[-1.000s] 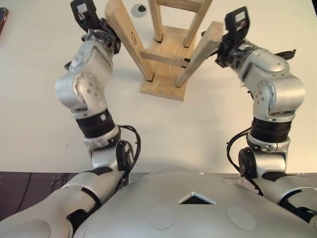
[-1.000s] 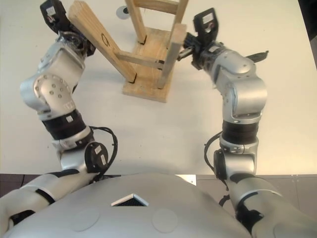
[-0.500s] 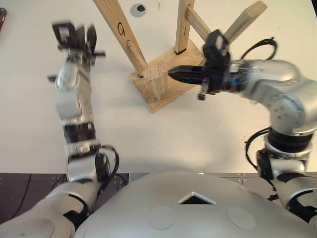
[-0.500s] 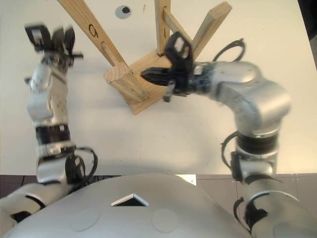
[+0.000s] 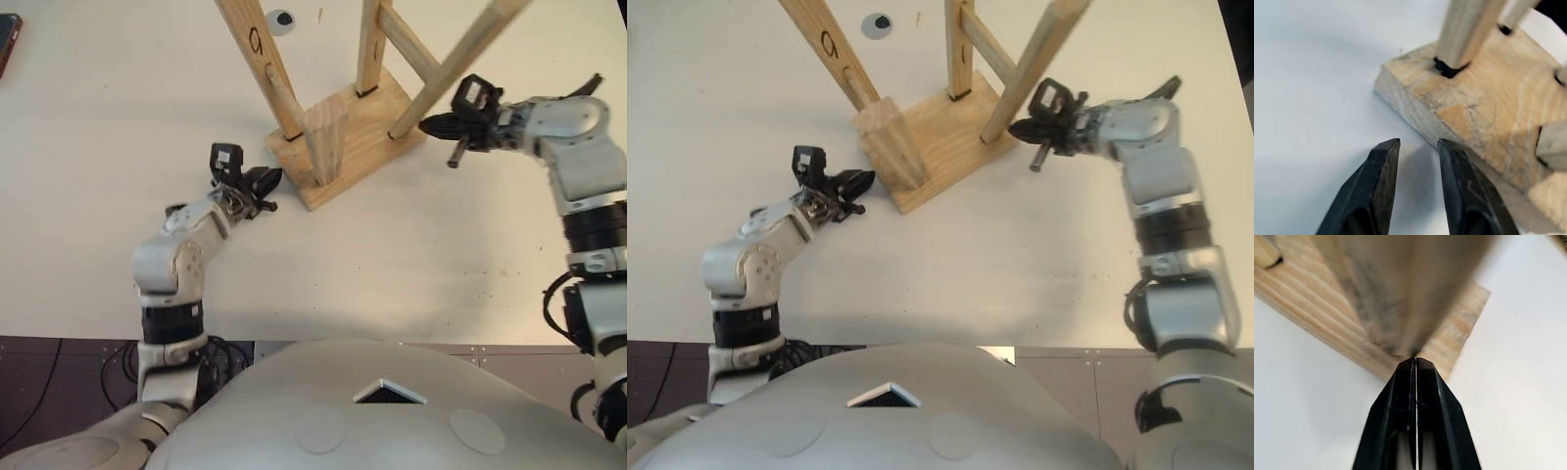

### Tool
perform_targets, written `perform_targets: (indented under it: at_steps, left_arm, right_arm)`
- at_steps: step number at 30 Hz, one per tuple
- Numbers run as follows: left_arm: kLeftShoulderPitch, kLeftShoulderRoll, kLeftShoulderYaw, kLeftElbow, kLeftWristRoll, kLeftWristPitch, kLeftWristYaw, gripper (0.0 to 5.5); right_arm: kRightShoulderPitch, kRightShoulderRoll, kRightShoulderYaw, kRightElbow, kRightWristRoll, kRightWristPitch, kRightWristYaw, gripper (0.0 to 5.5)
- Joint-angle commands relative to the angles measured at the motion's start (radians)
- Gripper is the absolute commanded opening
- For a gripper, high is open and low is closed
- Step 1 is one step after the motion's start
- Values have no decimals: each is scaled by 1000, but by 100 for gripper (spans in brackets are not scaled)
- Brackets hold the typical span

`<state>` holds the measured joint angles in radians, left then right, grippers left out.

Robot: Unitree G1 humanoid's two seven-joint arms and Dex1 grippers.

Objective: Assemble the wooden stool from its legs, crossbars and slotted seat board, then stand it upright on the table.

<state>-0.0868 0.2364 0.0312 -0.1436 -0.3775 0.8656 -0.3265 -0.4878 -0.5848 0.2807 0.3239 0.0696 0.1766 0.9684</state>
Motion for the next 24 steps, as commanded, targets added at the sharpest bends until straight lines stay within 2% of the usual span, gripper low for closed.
perform_targets:
  at_steps: [1, 5, 7, 8, 10, 12, 16, 21, 24]
  left_arm:
    - [-246, 100, -121, 400, 126, -110, -137, 139]
    - [-445, 130, -209, 700, 246, -291, -226, 139]
    - [-458, 153, -216, 731, 279, -340, -230, 139]
    - [-452, 160, -198, 724, 281, -351, -223, 135]
    - [-380, 177, -103, 562, 211, -347, -228, 135]
    - [-266, 210, -42, 317, 115, -294, -294, 171]
    - [-65, 285, -58, -88, -23, -195, -421, 234]
    - [-45, 176, -147, -140, -17, -187, -345, 300]
    - [-80, 48, -182, -33, 46, -259, -221, 303]
  right_arm:
    - [33, 54, 79, 0, -50, -169, 40, 0]
    - [104, 8, 118, -41, -92, -207, 93, 0]
    - [77, -20, 89, 33, -133, -201, 52, 0]
    - [53, -23, 64, 76, -143, -199, 23, 20]
    - [2, -30, 7, 152, -145, -196, -37, 47]
    - [10, -31, -36, 161, -127, -184, -58, 90]
    - [44, -20, -63, 157, -127, -168, -83, 157]
    - [12, -20, -66, 193, -139, -169, -74, 232]
    - [-20, -29, -59, 231, -158, -179, -69, 262]
